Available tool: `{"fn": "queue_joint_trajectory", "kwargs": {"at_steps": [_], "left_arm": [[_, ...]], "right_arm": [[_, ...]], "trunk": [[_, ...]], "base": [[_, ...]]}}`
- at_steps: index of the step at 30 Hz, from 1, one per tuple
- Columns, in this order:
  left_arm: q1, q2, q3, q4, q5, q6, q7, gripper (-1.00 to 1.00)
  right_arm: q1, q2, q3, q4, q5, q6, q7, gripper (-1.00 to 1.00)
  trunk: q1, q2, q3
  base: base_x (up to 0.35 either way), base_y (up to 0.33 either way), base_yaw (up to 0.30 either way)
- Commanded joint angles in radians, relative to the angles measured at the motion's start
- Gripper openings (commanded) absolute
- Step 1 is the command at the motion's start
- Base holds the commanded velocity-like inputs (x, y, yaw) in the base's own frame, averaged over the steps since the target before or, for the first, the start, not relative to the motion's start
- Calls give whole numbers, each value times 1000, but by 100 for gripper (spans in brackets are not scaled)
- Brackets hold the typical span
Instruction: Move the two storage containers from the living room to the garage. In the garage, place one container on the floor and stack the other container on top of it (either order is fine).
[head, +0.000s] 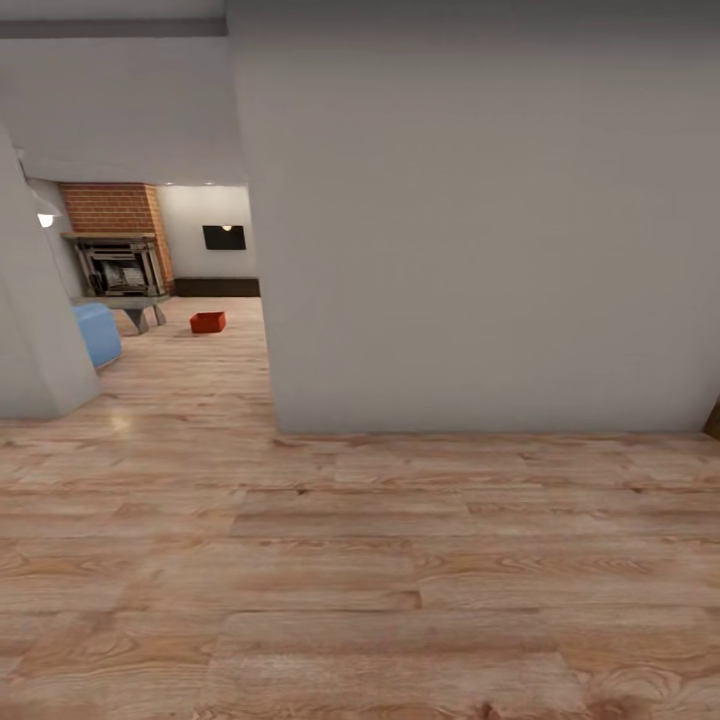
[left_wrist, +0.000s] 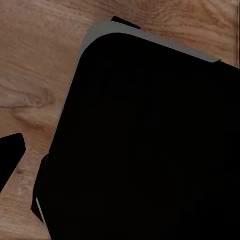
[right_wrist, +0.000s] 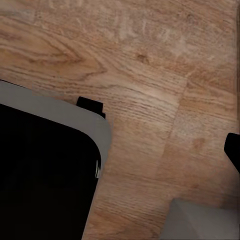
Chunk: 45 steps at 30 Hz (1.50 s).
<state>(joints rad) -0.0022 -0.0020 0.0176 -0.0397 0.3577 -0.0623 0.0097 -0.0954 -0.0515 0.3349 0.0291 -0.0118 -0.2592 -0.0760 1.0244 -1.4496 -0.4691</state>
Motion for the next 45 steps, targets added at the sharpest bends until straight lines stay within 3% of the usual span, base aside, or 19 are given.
{"fn": "queue_joint_trajectory", "kwargs": {"at_steps": [1,26,45], "left_arm": [[0,0,1,0,3,-2,1,100],[-1,-1,1,0,3,-7,1,100],[-1,10,10,-2,17,-13,2,100]], "right_arm": [[-1,0,7,3,-1,-6,-4,100],[-1,8,7,3,-2,-5,-11,100],[-1,4,7,3,-2,-5,-7,100]], "trunk": [[1,0,-1],[1,0,-1],[1,0,-1]], "base": [[325,0,0],[325,0,6],[325,0,255]]}}
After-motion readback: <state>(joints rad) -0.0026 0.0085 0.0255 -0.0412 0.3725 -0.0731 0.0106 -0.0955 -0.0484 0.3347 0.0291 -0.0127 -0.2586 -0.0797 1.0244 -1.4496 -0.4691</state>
